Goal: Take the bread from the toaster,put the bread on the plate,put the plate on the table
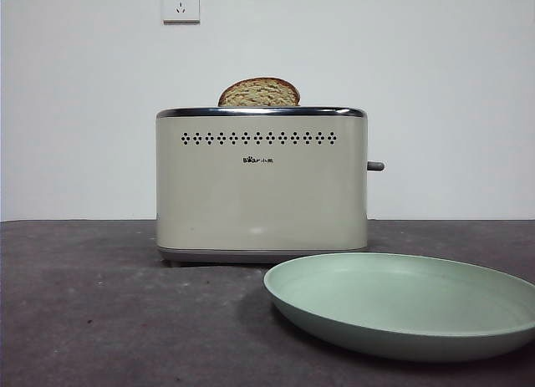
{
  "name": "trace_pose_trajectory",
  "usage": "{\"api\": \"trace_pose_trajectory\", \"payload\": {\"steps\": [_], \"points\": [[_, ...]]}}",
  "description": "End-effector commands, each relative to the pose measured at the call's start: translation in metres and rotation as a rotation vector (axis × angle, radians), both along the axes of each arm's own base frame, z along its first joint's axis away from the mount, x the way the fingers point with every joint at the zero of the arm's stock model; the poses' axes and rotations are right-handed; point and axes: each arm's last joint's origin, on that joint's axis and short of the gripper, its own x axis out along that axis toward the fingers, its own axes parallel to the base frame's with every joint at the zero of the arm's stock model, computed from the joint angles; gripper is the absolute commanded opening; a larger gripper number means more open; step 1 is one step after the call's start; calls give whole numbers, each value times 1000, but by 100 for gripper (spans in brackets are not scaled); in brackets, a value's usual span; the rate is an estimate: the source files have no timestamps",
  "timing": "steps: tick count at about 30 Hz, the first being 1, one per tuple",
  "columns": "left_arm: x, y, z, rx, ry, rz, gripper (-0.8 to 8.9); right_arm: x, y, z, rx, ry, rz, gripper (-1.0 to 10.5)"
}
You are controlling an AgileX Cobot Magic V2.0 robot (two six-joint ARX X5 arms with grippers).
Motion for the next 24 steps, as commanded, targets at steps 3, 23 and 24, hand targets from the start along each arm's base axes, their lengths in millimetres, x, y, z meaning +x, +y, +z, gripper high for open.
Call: {"api": "trace_pose_trajectory", "payload": {"steps": [3, 23, 24], "points": [[1, 0, -7, -106, 25, 21, 8, 0, 0, -1, 135, 27, -4, 6], [-9, -6, 58, -176, 23, -175, 7, -16, 2, 54, 284, 48, 20, 5], [-9, -6, 64, -167, 27, -201, 7, -17, 2, 61, 278, 61, 19, 5]]}}
